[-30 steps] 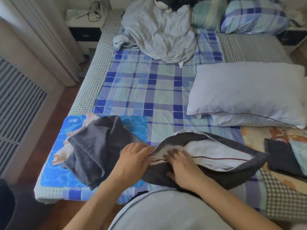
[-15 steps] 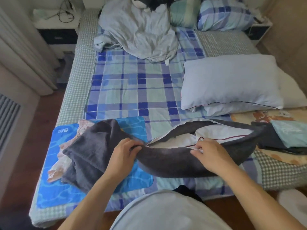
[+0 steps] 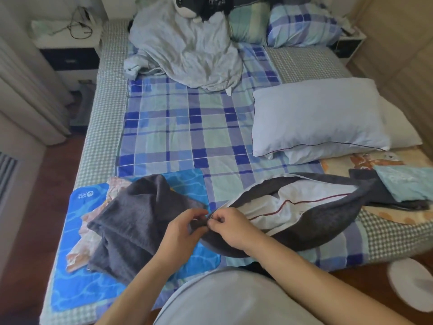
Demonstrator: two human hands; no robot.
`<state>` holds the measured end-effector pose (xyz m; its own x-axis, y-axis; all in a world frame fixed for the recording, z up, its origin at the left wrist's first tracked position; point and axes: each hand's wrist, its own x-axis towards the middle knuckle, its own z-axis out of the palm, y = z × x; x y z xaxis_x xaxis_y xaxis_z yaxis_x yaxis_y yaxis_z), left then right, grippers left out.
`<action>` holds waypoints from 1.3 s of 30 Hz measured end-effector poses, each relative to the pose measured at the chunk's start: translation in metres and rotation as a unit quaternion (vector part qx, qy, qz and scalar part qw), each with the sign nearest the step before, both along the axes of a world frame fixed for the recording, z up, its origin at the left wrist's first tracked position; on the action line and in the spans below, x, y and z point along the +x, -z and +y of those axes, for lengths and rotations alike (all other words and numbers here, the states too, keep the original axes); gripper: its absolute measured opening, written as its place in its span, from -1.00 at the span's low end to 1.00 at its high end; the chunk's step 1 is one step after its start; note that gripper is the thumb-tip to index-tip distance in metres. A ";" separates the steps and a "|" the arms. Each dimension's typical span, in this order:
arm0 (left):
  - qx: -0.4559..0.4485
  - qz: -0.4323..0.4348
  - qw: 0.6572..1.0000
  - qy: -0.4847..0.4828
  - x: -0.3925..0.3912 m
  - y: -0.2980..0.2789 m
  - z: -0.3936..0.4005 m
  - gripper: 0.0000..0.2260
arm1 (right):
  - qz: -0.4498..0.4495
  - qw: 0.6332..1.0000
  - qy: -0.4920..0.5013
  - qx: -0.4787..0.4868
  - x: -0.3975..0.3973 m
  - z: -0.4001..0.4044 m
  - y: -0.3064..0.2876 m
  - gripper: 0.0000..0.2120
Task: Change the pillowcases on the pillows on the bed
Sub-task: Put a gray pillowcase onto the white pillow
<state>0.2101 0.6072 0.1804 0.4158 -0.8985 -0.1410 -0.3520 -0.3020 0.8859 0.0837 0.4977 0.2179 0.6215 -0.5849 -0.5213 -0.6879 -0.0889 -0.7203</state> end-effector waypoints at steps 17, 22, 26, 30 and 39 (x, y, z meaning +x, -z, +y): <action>0.076 0.109 0.989 0.073 0.012 0.059 0.006 -0.39 | -0.117 0.899 0.261 0.332 0.008 -0.006 0.012 -0.84; 0.059 0.046 0.997 0.011 -0.001 0.067 -0.014 -0.56 | 0.032 0.991 0.115 0.067 -0.005 -0.014 0.026 -0.79; 0.093 -0.001 0.995 0.042 -0.008 0.070 -0.027 -0.60 | 0.091 0.984 0.142 -0.051 -0.009 -0.018 0.034 -0.84; 0.127 0.036 0.986 0.097 0.009 0.083 -0.028 -0.39 | 0.011 0.980 0.198 -0.023 -0.005 -0.019 0.029 -0.90; 0.106 -0.133 0.985 -0.022 0.011 0.105 -0.012 -0.84 | 0.076 0.989 0.100 -0.074 -0.007 -0.019 0.034 -0.89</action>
